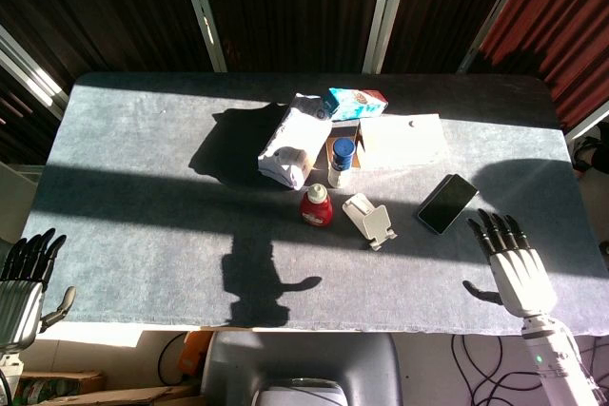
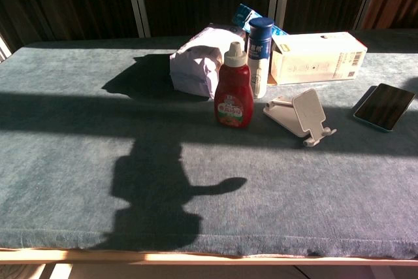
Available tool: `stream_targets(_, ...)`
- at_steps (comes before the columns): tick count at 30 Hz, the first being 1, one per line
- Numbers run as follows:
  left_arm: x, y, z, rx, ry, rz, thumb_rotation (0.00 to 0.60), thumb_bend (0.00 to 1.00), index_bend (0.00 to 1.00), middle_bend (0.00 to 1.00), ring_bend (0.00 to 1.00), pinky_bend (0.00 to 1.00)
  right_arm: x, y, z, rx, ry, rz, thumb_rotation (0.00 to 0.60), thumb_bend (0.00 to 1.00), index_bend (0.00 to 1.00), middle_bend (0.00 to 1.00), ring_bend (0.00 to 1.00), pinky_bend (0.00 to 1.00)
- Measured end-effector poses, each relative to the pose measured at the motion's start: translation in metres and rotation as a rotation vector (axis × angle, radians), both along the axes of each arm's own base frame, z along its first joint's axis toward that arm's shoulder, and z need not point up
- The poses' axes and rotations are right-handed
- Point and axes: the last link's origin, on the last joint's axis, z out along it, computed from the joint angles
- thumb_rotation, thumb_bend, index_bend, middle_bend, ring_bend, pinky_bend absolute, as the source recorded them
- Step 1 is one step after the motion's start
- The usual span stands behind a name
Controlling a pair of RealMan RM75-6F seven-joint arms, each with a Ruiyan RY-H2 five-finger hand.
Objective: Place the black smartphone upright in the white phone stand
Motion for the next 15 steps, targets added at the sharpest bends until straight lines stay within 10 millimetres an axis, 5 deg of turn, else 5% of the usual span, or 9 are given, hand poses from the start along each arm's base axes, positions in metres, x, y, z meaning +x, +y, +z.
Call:
stream_targets(8,0.000,0.001,0.000,-0.001,-0.007,-0.004,0.600,0.37,0.00,0.00,0.00,0.04,-0.004,-0.006,0.000,0.015,0.011,-0.015,0.600,0.30,0.00,0.00,0.00,0.00)
stream_targets(15,0.000,0.005,-0.001,-0.004,-0.011,0.000,0.600,0.37,0.00,0.00,0.00,0.04,-0.009,-0.047,-0.004,0.088,0.073,-0.017,0.600,0.30,0.00,0.00,0.00,0.00)
